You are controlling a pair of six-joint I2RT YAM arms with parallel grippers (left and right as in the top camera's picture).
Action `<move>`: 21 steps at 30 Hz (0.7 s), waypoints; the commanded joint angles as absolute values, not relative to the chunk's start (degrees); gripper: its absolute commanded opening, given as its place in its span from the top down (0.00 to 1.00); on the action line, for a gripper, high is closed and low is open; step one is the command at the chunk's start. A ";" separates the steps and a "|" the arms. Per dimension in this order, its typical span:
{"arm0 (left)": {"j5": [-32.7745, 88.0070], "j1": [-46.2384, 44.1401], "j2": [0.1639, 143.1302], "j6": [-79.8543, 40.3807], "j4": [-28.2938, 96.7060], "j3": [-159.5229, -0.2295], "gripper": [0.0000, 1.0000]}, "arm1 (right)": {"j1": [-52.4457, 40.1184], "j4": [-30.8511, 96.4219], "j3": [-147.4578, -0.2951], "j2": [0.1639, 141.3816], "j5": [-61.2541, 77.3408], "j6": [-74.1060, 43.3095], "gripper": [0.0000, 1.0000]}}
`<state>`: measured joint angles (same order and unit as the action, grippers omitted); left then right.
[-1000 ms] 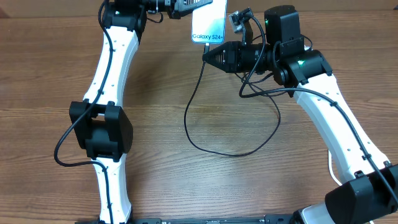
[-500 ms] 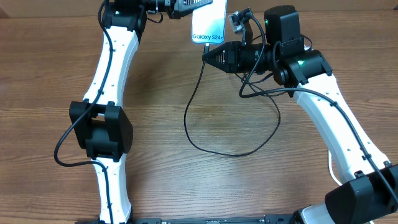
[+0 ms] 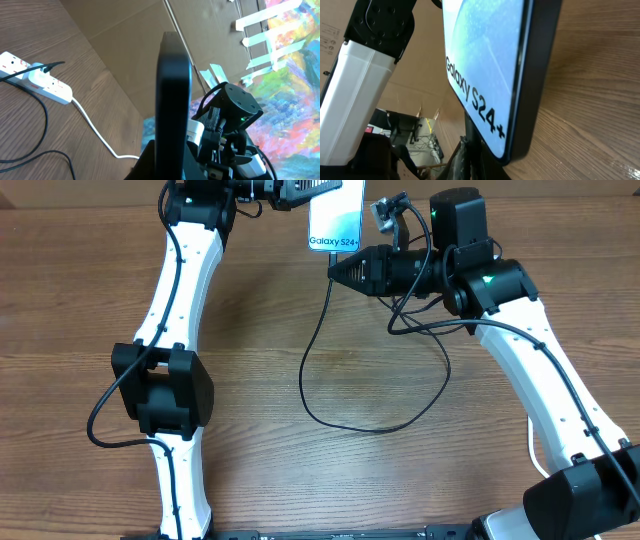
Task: Plug charger to phone and switch on socket
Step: 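Push the USB-C plug up into the phone's port with the right gripper, then open the right gripper and withdraw it from the plugged cable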
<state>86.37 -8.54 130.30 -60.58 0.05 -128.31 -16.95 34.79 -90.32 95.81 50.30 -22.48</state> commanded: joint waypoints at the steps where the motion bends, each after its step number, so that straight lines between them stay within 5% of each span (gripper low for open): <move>1: 90.54 -8.99 129.27 -58.74 0.36 -129.58 0.96 | -15.11 33.74 -92.01 95.70 49.58 -22.52 0.96; 21: 90.54 -9.04 129.27 -60.51 4.49 -129.58 0.96 | -14.87 30.76 -92.01 95.70 45.78 -23.27 0.96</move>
